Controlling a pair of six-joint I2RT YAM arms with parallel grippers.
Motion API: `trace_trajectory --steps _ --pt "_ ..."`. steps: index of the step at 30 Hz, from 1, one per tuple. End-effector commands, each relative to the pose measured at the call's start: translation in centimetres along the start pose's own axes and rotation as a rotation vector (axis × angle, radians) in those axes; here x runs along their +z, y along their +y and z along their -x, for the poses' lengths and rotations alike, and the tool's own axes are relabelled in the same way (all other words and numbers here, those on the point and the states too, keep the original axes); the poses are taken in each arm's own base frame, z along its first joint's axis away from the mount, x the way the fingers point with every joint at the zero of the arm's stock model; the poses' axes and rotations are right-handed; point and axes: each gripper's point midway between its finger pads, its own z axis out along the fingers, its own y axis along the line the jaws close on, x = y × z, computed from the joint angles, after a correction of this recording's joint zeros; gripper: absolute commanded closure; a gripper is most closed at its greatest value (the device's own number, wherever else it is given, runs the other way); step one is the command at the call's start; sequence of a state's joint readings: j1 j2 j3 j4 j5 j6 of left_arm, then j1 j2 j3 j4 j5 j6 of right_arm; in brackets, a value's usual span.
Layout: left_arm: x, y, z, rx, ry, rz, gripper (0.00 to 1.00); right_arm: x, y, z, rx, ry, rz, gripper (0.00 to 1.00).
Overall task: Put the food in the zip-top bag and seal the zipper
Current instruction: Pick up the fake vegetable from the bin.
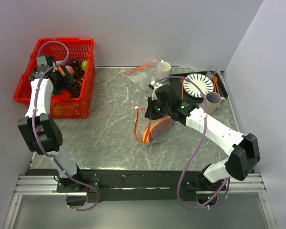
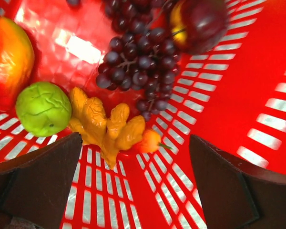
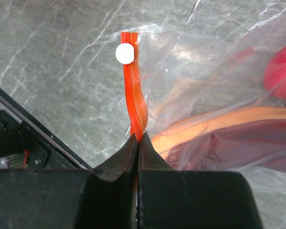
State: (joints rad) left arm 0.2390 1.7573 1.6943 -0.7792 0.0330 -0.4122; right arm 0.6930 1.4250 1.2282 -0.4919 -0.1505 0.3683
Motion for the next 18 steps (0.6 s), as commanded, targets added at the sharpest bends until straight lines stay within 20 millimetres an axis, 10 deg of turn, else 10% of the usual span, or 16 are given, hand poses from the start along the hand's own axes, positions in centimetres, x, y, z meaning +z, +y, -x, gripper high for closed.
trace_trajectory --steps 1,11,18 --pt "2.2 0.2 -1.5 -0.001 0.05 -0.012 0.01 -1.5 1.1 2.0 -0.02 -0.087 0.053 1.0" --pt "7.7 0.8 -5.0 -0.018 0.19 0.0 0.02 -2.4 1.5 2.7 -0.012 -0.129 0.067 1.0" --pt "10.0 2.4 -7.2 -0.018 0.244 0.06 0.2 -2.8 1.6 2.3 -0.007 -0.128 0.081 1.0"
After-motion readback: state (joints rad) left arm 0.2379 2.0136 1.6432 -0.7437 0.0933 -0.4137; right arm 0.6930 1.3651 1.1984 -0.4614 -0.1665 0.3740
